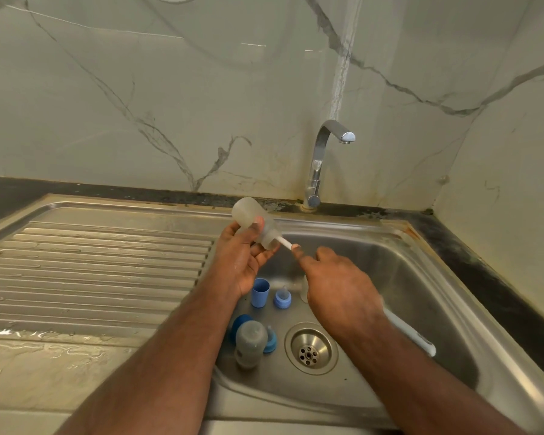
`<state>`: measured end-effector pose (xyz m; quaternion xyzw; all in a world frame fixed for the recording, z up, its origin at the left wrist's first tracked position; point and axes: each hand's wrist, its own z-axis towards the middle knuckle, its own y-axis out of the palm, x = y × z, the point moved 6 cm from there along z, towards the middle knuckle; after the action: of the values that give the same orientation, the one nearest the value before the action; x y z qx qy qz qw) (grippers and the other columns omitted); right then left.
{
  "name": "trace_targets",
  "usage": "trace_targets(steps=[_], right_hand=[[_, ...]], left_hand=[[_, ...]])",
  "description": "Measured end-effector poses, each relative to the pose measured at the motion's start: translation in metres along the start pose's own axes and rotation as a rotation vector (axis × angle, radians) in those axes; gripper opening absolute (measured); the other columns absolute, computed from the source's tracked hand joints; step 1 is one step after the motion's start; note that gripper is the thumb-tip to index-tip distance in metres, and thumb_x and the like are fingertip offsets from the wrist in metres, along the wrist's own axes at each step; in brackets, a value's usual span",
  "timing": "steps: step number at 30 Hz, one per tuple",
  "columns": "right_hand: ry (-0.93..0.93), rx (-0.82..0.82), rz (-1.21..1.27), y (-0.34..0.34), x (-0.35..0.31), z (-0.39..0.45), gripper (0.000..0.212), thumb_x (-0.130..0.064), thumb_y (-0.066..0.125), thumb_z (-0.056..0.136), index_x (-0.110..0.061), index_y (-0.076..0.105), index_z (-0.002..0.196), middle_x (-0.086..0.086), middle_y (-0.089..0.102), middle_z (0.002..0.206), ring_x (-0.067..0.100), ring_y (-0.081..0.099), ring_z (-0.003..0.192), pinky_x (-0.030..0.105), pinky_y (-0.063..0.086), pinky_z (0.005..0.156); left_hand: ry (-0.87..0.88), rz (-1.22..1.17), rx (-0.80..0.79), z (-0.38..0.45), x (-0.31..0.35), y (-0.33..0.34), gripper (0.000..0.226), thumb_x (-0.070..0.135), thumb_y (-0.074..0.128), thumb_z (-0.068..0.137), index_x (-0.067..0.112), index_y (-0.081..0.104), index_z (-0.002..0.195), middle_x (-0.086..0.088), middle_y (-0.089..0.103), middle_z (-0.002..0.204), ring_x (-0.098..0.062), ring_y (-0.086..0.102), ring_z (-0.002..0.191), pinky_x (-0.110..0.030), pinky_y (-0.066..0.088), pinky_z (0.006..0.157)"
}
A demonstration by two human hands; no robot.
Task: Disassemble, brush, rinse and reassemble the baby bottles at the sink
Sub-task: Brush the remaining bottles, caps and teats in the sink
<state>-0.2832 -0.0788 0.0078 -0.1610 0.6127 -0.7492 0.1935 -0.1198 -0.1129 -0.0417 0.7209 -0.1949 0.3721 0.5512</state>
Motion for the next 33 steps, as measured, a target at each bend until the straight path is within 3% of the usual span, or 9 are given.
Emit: trace_targets(steps=[5, 11, 14, 18, 23, 25, 27, 29, 33], right_hand=[[-0.014, 0.011, 0.313, 0.003, 0.005, 0.002, 0.051, -0.025, 0.043, 0.104, -0.036, 0.036, 0.153, -0.005, 0.052, 0.099, 0.014, 0.052, 0.090, 0.029, 0.047, 0.080], [0.042, -0.033, 0.087, 0.008, -0.001, 0.001, 0.073, -0.010, 0.047, 0.099, -0.029, 0.010, 0.159, 0.007, 0.045, 0.120, 0.018, 0.047, 0.088, 0.029, 0.042, 0.073], [0.009, -0.073, 0.231, 0.008, -0.002, 0.003, 0.061, -0.019, 0.048, 0.101, -0.031, 0.027, 0.157, 0.004, 0.055, 0.122, 0.018, 0.056, 0.095, 0.028, 0.043, 0.075], [0.031, 0.010, 0.586, 0.005, 0.013, 0.001, 0.045, -0.024, 0.053, 0.102, -0.037, 0.049, 0.145, -0.009, 0.066, 0.123, 0.001, 0.054, 0.076, 0.011, 0.040, 0.069], [0.070, 0.030, 0.276, 0.010, 0.005, 0.004, 0.064, -0.019, 0.048, 0.101, -0.036, 0.021, 0.157, 0.003, 0.050, 0.116, 0.018, 0.055, 0.097, 0.027, 0.043, 0.078], [0.055, -0.033, 0.270, 0.013, 0.000, 0.005, 0.065, -0.018, 0.051, 0.099, -0.034, 0.025, 0.156, 0.004, 0.054, 0.116, 0.020, 0.057, 0.098, 0.029, 0.045, 0.077], [0.037, -0.061, 0.429, 0.008, 0.003, 0.005, 0.056, -0.019, 0.053, 0.099, -0.036, 0.041, 0.150, -0.001, 0.065, 0.108, 0.014, 0.062, 0.089, 0.028, 0.050, 0.077], [0.060, -0.064, 0.660, 0.007, 0.012, 0.003, 0.046, -0.020, 0.056, 0.098, -0.038, 0.054, 0.141, -0.010, 0.068, 0.089, 0.004, 0.061, 0.068, 0.023, 0.049, 0.065], [0.245, -0.007, 1.082, 0.015, 0.023, 0.003, 0.042, -0.014, 0.060, 0.098, -0.036, 0.061, 0.134, 0.009, 0.069, 0.086, 0.008, 0.055, 0.053, 0.021, 0.042, 0.046]], left_hand=[[-0.002, -0.012, 0.000, 0.001, 0.001, -0.003, 0.055, 0.018, 0.072, 0.091, 0.007, 0.049, 0.139, -0.023, 0.066, 0.126, -0.038, 0.072, 0.108, -0.046, 0.063, 0.084], [0.001, 0.010, -0.031, 0.001, -0.001, 0.004, 0.053, 0.016, 0.071, 0.093, 0.008, 0.047, 0.139, -0.023, 0.067, 0.125, -0.037, 0.073, 0.104, -0.047, 0.062, 0.084], [-0.001, 0.036, -0.037, 0.001, -0.001, 0.000, 0.058, 0.019, 0.074, 0.089, 0.008, 0.048, 0.139, -0.024, 0.066, 0.127, -0.038, 0.072, 0.105, -0.047, 0.062, 0.085], [-0.009, 0.005, -0.050, -0.002, 0.000, 0.000, 0.067, 0.023, 0.076, 0.080, 0.008, 0.048, 0.139, -0.025, 0.065, 0.127, -0.039, 0.071, 0.108, -0.050, 0.060, 0.090], [-0.015, 0.039, -0.106, -0.002, -0.005, 0.011, 0.057, 0.017, 0.070, 0.092, 0.008, 0.045, 0.142, -0.026, 0.064, 0.130, -0.040, 0.070, 0.109, -0.050, 0.061, 0.089], [-0.021, 0.048, -0.114, -0.002, -0.005, 0.011, 0.058, 0.018, 0.070, 0.092, 0.007, 0.044, 0.143, -0.026, 0.064, 0.130, -0.041, 0.070, 0.109, -0.049, 0.061, 0.089], [-0.029, 0.011, -0.111, -0.004, -0.002, 0.009, 0.063, 0.020, 0.072, 0.086, 0.005, 0.046, 0.141, -0.028, 0.063, 0.130, -0.043, 0.070, 0.110, -0.050, 0.060, 0.089], [-0.032, -0.030, -0.108, -0.004, 0.001, 0.008, 0.063, 0.021, 0.072, 0.084, 0.003, 0.047, 0.139, -0.029, 0.062, 0.131, -0.044, 0.069, 0.110, -0.051, 0.060, 0.090], [-0.060, -0.050, -0.128, -0.007, -0.003, 0.013, 0.049, 0.017, 0.065, 0.097, 0.003, 0.047, 0.140, -0.026, 0.065, 0.128, -0.041, 0.070, 0.108, -0.045, 0.063, 0.083]])
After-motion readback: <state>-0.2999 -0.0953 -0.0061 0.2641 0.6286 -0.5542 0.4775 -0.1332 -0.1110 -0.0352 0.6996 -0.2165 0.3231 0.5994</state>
